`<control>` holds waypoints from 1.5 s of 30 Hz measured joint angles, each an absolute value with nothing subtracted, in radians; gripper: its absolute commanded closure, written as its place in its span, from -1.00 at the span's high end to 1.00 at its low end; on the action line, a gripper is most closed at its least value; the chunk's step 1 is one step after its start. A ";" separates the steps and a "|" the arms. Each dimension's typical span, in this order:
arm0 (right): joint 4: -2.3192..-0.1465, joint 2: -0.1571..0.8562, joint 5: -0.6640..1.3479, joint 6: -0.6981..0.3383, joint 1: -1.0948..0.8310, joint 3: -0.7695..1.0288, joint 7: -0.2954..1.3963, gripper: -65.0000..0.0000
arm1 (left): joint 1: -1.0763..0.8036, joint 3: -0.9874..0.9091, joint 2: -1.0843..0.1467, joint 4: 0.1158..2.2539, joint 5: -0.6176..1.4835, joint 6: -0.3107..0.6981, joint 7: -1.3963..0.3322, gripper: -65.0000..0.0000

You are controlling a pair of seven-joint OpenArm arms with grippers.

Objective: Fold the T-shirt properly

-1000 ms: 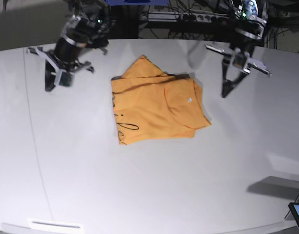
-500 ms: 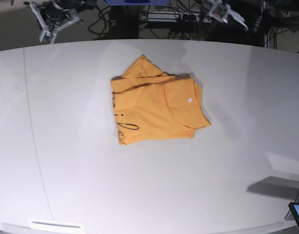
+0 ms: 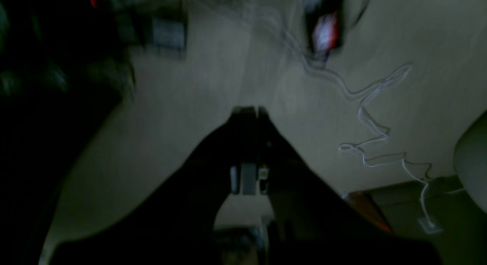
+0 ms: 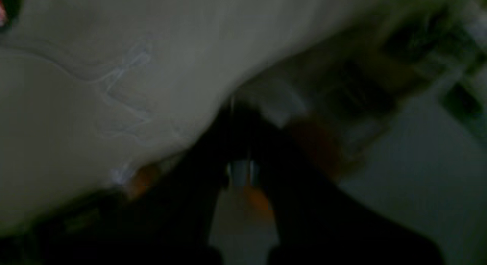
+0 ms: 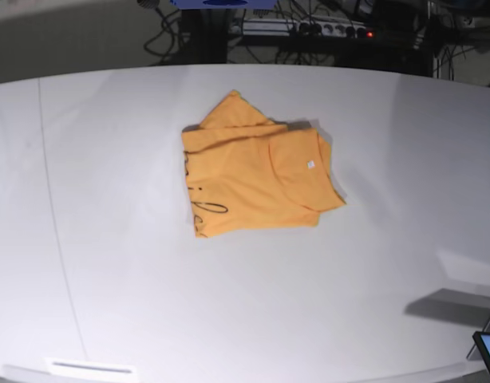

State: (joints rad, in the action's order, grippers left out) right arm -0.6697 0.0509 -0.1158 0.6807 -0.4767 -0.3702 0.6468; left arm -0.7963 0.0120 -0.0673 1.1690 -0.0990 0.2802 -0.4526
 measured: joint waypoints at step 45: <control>-0.011 0.011 -0.133 0.445 -0.084 -0.020 -0.265 -1.00 | -0.092 0.013 -0.026 0.170 0.031 0.280 -0.302 -1.00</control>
